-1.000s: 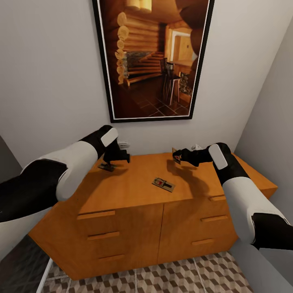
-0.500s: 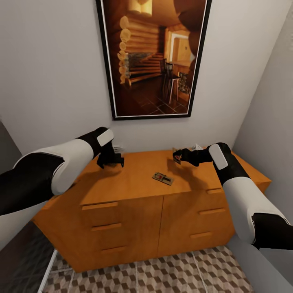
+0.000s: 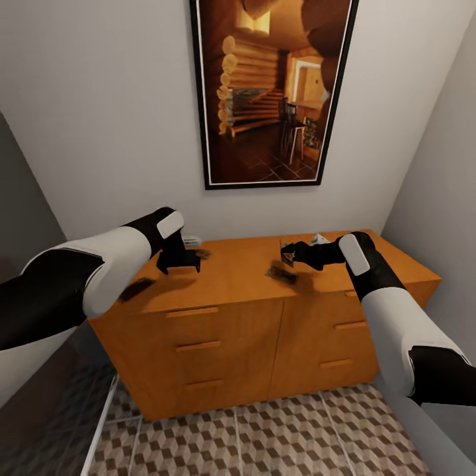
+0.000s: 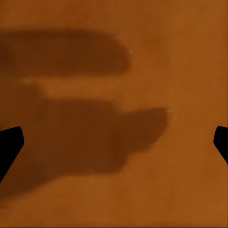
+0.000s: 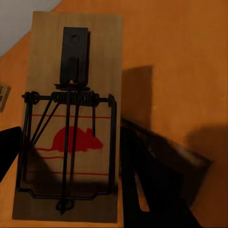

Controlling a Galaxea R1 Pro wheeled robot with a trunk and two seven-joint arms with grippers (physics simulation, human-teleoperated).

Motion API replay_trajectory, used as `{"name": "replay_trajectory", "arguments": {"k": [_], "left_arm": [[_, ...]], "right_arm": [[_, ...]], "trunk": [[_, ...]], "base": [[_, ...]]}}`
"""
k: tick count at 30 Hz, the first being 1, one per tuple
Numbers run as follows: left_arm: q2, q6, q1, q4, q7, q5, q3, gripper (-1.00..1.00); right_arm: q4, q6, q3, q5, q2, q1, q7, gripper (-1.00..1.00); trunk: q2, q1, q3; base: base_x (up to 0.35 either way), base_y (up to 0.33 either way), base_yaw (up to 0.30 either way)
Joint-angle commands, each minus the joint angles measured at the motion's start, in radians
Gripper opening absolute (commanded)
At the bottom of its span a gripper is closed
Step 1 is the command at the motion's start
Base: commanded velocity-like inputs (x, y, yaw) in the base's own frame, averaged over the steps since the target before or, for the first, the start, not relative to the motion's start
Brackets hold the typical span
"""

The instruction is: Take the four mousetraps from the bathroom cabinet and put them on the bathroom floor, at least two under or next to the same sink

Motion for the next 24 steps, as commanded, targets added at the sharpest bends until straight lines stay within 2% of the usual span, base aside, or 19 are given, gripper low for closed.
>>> {"name": "replay_trajectory", "arguments": {"k": [1,9,24], "left_arm": [[0.0,-0.001,0.0,0.0,0.0,0.0,0.0,1.0],[0.0,-0.004,0.001,-0.001,0.0,-0.001,0.0,1.0],[-0.001,-0.001,0.003,-0.001,-0.001,0.0,0.001,1.0]], "right_arm": [[0.0,0.0,0.0,-0.003,0.0,0.0,-0.001,-1.0],[0.001,-0.001,0.0,-0.003,0.0,0.0,-0.002,-1.0],[0.002,-0.001,0.001,-0.003,0.0,0.001,-0.002,-1.0]], "trunk": [[0.0,0.0,0.0],[0.0,0.0,0.0],[0.0,0.0,0.0]], "base": [[-0.027,0.069,0.0],[0.044,0.099,0.0],[0.229,0.202,0.0]]}}
